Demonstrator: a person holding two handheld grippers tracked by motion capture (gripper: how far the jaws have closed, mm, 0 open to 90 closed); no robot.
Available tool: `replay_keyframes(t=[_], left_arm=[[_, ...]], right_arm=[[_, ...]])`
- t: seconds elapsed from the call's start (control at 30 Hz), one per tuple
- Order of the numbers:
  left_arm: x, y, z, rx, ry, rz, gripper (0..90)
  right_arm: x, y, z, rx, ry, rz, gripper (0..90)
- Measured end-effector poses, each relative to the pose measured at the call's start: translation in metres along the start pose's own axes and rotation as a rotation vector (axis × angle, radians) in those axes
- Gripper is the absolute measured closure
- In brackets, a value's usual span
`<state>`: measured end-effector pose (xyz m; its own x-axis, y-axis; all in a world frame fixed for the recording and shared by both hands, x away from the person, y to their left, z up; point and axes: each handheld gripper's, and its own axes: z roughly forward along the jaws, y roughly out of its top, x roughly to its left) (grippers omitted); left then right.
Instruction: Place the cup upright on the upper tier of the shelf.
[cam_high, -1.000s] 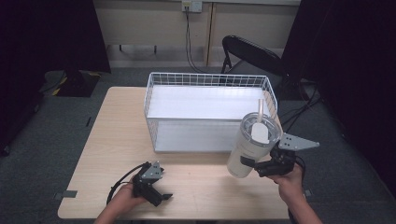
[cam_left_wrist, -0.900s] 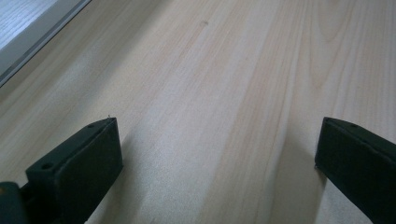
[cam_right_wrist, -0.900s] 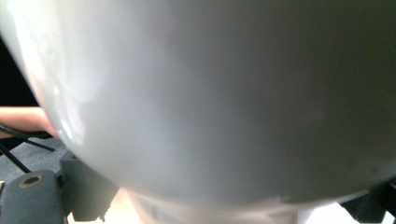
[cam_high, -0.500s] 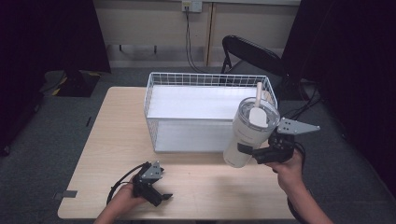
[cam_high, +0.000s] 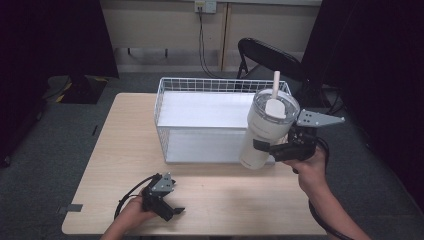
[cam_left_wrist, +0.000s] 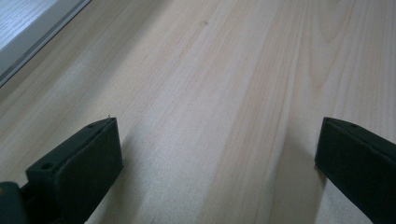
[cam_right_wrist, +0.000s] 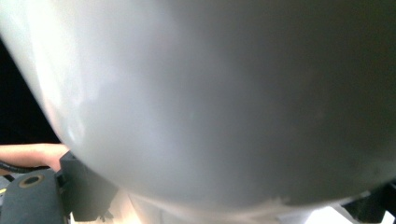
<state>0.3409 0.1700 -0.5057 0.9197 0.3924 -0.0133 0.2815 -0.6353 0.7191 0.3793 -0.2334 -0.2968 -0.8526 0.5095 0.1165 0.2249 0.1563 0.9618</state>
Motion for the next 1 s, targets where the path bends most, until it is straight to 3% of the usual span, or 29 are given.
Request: replay_keyframes(t=[0.47,0.73,1.0], left_arm=[[0.000,0.000,0.000,0.000,0.002,0.001,0.0],[0.000,0.000,0.000,0.000,0.002,0.000,0.0],[0.000,0.000,0.000,0.000,0.002,0.001,0.0]], right_arm=[[0.000,0.038,0.005,0.015,-0.005,-0.003,10.4],[-0.002,0.060,0.010,0.026,-0.030,-0.009,10.4],[-0.008,0.071,0.017,0.027,-0.060,-0.007,10.4]])
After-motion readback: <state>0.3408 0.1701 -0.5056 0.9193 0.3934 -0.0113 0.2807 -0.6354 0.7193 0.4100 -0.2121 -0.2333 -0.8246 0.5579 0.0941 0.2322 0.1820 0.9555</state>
